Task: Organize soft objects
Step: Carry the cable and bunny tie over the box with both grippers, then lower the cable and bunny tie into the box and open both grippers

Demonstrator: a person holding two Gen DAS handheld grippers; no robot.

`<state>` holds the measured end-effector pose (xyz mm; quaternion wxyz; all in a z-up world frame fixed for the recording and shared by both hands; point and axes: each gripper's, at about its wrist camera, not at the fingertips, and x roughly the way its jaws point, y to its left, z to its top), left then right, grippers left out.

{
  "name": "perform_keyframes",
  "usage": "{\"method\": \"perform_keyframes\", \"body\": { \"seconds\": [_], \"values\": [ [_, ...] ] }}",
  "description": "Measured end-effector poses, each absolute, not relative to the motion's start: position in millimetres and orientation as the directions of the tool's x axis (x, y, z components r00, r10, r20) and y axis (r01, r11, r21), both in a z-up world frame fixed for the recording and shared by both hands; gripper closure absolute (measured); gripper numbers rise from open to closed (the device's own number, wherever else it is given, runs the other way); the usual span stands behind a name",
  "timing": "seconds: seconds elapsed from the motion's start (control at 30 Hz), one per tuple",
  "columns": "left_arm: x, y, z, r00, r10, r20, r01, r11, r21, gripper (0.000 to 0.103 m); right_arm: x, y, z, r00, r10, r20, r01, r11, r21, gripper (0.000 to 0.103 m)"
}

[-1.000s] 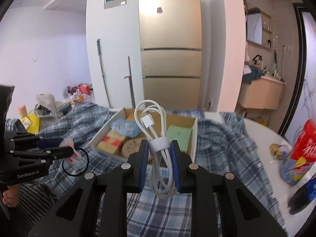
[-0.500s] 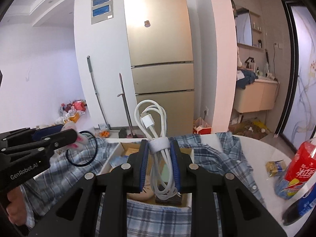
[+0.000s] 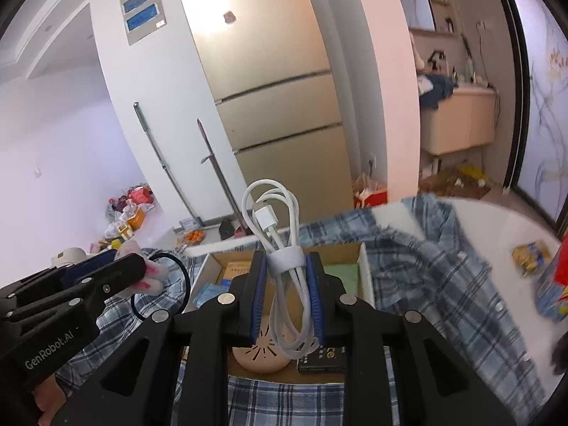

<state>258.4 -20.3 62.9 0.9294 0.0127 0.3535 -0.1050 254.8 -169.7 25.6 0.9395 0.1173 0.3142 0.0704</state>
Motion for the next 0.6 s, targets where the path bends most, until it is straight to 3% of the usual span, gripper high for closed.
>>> {"method": "perform_keyframes", "body": {
  "seconds": [0.3, 0.6],
  "values": [
    [284, -14, 13, 0.63, -0.196, -0.752, 0.218, 0.973, -0.071, 0.072, 277, -167, -24, 0.704, 0.259, -0.661, -0.048, 0.947, 0.319, 0.081],
    [300, -15, -24, 0.557, -0.168, -0.813, 0.209, 0.976, -0.058, 0.072, 292, -171, -55, 0.661, 0.188, -0.726, -0.002, 0.968, 0.249, 0.081]
  ]
}}
